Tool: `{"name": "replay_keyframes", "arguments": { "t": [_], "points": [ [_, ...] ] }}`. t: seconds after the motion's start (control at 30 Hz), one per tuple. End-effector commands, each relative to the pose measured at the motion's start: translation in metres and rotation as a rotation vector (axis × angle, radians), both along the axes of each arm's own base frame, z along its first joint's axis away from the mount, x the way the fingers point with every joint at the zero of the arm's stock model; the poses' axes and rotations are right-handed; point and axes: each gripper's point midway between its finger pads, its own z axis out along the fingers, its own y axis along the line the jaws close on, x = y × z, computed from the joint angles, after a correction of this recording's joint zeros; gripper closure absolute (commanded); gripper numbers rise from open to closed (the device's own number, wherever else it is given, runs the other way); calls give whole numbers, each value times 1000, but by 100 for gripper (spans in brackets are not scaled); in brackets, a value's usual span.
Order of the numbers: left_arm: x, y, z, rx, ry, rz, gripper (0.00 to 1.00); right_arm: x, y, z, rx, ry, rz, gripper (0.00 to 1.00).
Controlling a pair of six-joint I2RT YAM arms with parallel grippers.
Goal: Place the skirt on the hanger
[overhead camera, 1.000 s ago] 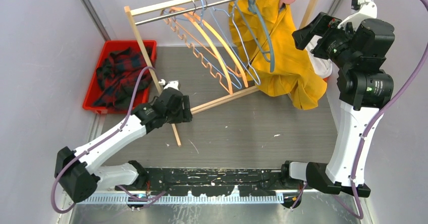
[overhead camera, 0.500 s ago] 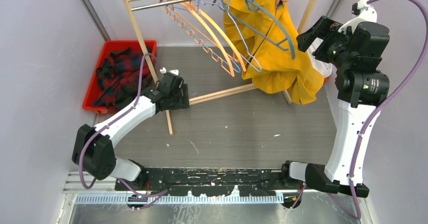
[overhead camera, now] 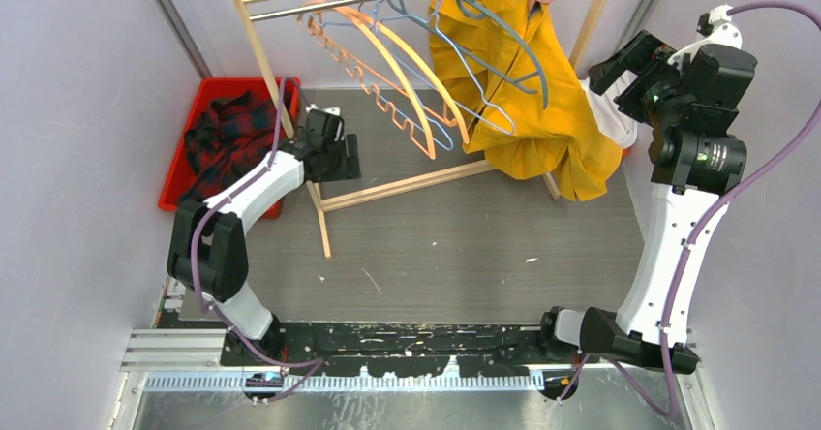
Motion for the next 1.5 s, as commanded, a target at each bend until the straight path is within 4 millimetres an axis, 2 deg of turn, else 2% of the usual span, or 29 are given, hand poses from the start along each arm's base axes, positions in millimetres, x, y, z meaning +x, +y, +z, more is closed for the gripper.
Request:
{"name": "replay_keyframes", "arguments": {
  "t": [0.0, 0.13, 0.27, 0.37, 0.5, 0.6, 0.7, 0.8, 0.97, 1.13, 1.33, 1.47],
  "points": [
    [14, -17, 23, -91, -65, -78, 34, -5, 1, 24, -9, -93, 3, 0],
    [-5, -43, 28, -182, -36, -174, 35, -5, 3, 25, 4, -98, 8, 0],
    [-41, -78, 36, -248, -17, -295, 34, -8, 2, 23, 6, -100, 2, 0],
    [-71, -90, 41, -258, 20, -304, 33, -10, 3, 22, 11, -99, 2, 0],
    [-111, -95, 46, -312, 51, -259, 34, -14, 3, 21, 9, -99, -4, 0],
    [-135, -96, 58, -321, 25, -234, 35, -18, 4, 21, 17, -108, -7, 0],
    [-153, -89, 78, -323, -37, -195, 37, -23, 3, 20, 25, -116, -25, 0],
    [-164, -68, 85, -314, -67, -104, 44, -30, 0, 22, 26, -128, -58, 0],
    [-164, -20, 88, -244, -166, 77, 44, -47, -9, 28, 28, -140, -151, 0],
    [-155, 13, 93, -161, -222, 188, 40, -61, -10, 34, 66, -142, -195, 0],
    [-122, 44, 96, -146, -229, 296, 39, -66, -8, 31, 78, -143, -200, 0],
    [-97, 55, 102, -133, -246, 333, 39, -65, -8, 28, 83, -139, -194, 0]
  ]
}}
